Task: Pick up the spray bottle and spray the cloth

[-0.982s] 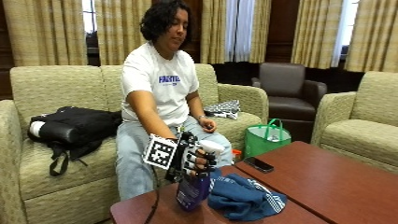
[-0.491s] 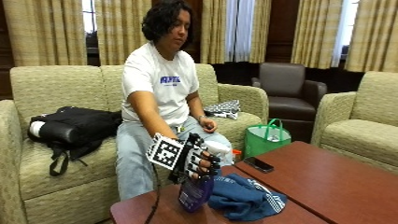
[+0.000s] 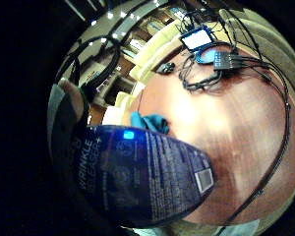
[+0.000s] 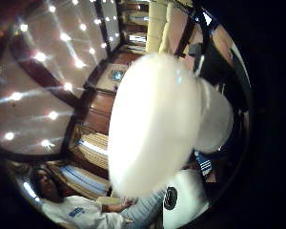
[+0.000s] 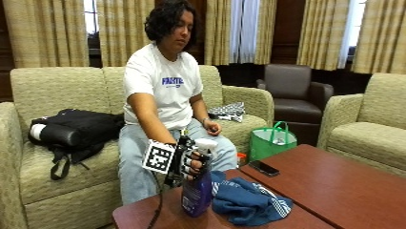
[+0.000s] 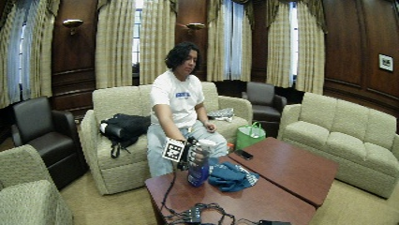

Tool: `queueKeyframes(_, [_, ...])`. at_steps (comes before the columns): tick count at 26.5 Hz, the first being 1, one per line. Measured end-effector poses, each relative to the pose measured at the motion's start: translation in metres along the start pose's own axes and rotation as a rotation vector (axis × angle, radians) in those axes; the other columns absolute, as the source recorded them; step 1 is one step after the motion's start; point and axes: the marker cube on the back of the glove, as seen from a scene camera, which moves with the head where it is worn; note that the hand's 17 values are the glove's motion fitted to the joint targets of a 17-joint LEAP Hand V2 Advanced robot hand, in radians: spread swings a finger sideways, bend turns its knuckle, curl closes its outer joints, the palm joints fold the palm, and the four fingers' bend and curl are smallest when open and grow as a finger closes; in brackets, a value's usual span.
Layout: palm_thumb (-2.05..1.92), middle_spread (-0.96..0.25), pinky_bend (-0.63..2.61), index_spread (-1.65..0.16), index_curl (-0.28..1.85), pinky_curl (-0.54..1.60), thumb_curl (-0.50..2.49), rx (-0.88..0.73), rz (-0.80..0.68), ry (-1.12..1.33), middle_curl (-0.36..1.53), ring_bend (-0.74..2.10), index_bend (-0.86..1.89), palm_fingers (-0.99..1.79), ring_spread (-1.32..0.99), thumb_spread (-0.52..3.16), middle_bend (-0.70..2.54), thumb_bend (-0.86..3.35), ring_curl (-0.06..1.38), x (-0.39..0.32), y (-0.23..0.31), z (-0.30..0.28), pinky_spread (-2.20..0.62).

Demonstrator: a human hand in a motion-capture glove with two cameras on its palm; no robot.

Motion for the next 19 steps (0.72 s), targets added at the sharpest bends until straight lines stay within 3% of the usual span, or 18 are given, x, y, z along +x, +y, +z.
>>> queueKeyframes(9, [0.81, -0.24, 0.49, -0.31, 0.30, 0.45, 0.47, -0.082, -0.033, 0.019, 0.53, 0.67, 0.12, 1.13, -0.23, 0.87, 0.40, -0.03, 0.48, -0.001, 0.022, -0.006, -0.27])
queueKeyframes(15, [0.65, -0.23, 0.41, -0.36, 0.27, 0.46, 0.41, -0.059, -0.013, 0.035, 0.52, 0.55, 0.07, 0.66, -0.22, 0.91, 0.39, -0.07, 0.47, 0.000, 0.030, -0.008, -0.12])
queueKeyframes(19, [0.61, -0.21, 0.37, -0.38, 0.24, 0.43, 0.39, -0.092, -0.025, 0.031, 0.49, 0.50, 0.08, 0.57, -0.21, 0.90, 0.35, -0.06, 0.43, 0.003, 0.033, -0.012, -0.05])
